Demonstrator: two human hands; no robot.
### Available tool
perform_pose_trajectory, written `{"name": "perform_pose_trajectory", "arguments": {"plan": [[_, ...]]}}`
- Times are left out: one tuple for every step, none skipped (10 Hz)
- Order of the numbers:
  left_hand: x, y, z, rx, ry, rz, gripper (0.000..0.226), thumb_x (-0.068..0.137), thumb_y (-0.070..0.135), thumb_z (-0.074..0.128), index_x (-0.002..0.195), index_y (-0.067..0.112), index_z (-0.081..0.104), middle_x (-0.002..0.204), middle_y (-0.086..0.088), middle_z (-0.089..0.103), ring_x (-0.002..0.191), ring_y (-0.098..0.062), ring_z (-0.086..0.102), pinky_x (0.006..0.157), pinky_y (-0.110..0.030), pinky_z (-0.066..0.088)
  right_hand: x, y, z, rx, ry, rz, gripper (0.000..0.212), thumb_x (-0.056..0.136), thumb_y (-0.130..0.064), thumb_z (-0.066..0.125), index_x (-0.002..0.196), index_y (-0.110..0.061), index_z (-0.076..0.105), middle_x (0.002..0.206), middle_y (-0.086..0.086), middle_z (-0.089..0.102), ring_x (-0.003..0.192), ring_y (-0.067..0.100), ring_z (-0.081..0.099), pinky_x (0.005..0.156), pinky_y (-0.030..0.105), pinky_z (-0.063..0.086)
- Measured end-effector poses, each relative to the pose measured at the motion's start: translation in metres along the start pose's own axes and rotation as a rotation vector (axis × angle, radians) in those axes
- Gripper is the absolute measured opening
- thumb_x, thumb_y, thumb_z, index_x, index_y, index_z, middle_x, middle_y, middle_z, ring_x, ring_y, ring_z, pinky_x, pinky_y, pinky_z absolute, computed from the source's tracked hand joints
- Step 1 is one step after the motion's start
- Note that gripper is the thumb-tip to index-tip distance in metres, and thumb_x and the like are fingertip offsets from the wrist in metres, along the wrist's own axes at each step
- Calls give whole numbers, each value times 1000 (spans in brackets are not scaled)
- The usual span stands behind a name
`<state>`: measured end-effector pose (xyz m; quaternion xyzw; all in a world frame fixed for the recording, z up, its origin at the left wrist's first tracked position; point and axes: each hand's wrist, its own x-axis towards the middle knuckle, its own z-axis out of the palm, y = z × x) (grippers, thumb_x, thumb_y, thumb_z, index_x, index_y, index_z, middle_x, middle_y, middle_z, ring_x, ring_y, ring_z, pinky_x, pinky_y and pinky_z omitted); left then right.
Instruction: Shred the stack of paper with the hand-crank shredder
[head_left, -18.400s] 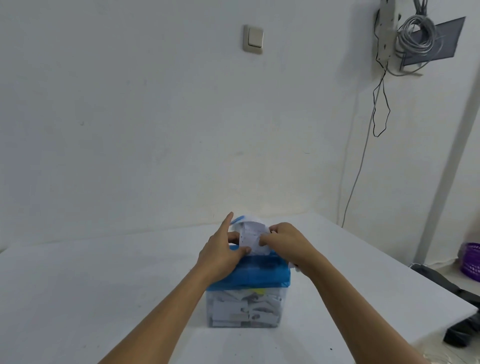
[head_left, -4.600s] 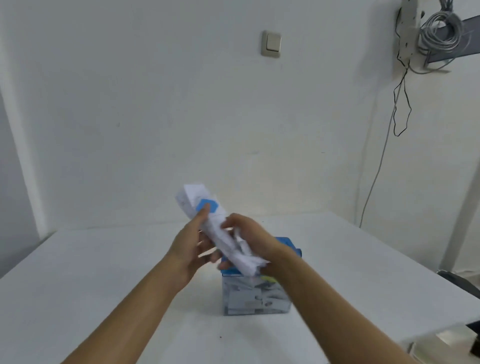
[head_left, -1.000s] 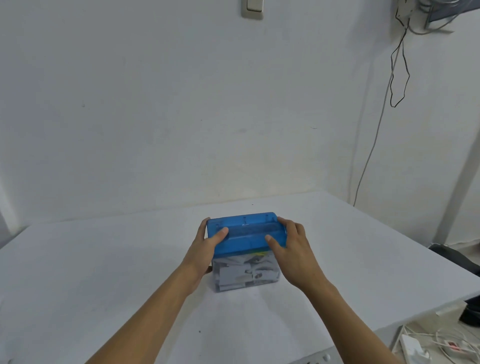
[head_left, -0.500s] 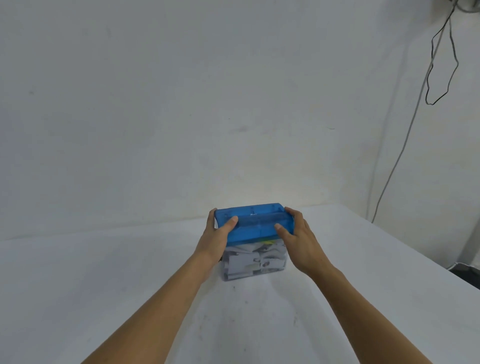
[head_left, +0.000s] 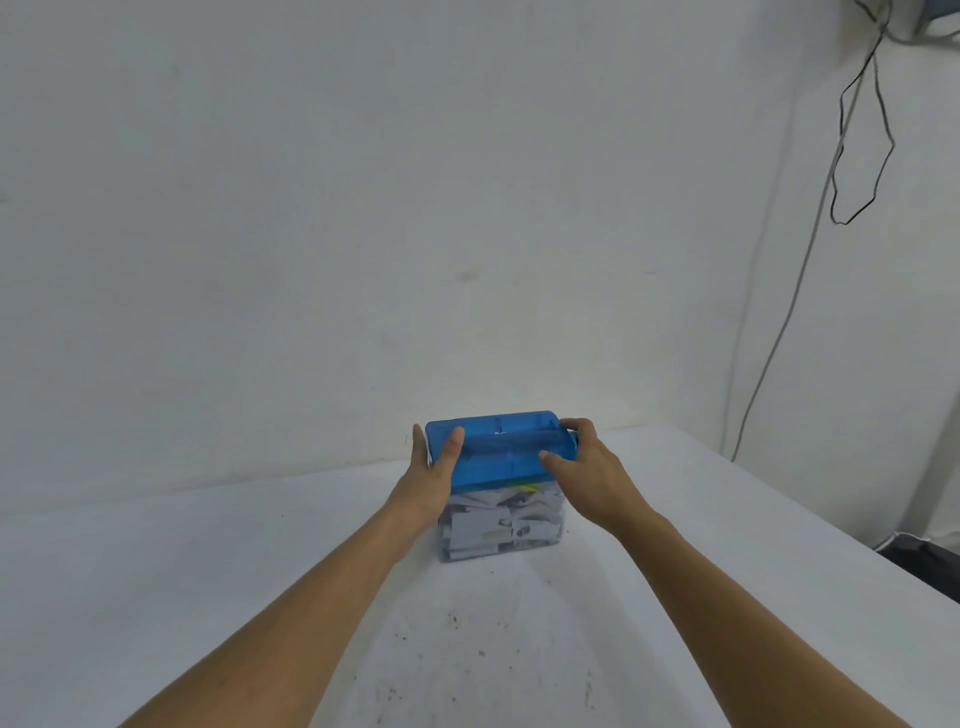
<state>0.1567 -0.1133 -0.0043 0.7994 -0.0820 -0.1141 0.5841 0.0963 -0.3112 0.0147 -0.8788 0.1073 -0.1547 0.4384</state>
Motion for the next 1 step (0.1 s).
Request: {"name": "perform_pose_trajectory", "arguments": {"plan": [[-12, 12, -3, 62, 18, -6, 106, 72, 89, 17, 158, 39, -21, 166, -9, 28, 116, -25, 53, 106, -40, 44, -7, -9, -6, -60, 43, 8, 61, 100, -20, 55, 155, -19, 28, 154, 7, 38, 135, 24, 45, 107, 37, 43]]}}
